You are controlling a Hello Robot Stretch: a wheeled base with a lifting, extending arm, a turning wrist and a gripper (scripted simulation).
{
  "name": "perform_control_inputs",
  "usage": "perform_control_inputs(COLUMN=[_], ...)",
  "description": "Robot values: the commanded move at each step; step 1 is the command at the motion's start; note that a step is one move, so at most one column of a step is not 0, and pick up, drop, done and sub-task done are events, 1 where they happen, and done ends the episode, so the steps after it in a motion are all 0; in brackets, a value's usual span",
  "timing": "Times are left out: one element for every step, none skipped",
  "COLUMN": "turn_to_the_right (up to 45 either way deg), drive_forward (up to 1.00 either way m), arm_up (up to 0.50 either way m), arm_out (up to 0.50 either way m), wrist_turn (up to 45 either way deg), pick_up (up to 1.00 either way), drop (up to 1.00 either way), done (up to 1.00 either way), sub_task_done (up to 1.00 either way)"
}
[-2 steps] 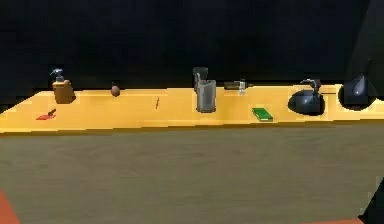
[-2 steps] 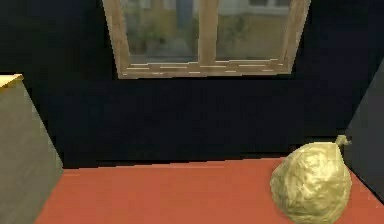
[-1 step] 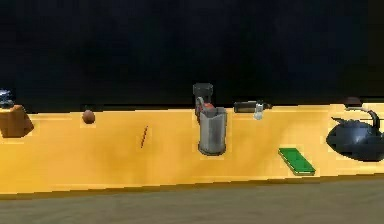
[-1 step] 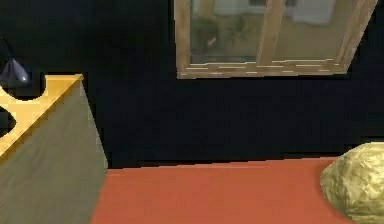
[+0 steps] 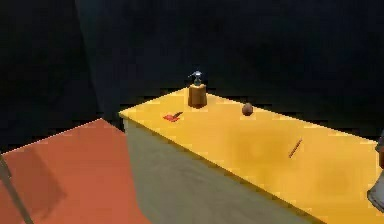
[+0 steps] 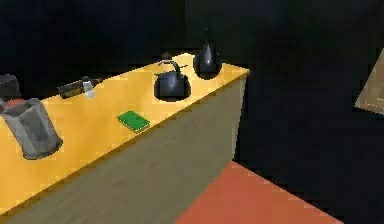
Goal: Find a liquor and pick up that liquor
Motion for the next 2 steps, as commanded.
perform_control_inputs(turn_to_the_right=[-24.0,45.0], drive_forward=[0.0,0.0], arm_up=[0.0,0.0], arm_out=[0.0,0.0], wrist_turn=[0.0,0.0], pick_up=[0.0,0.0], drop=[0.0,0.0], done=[0.0,0.0], sub_task_done=[0.0,0.0])
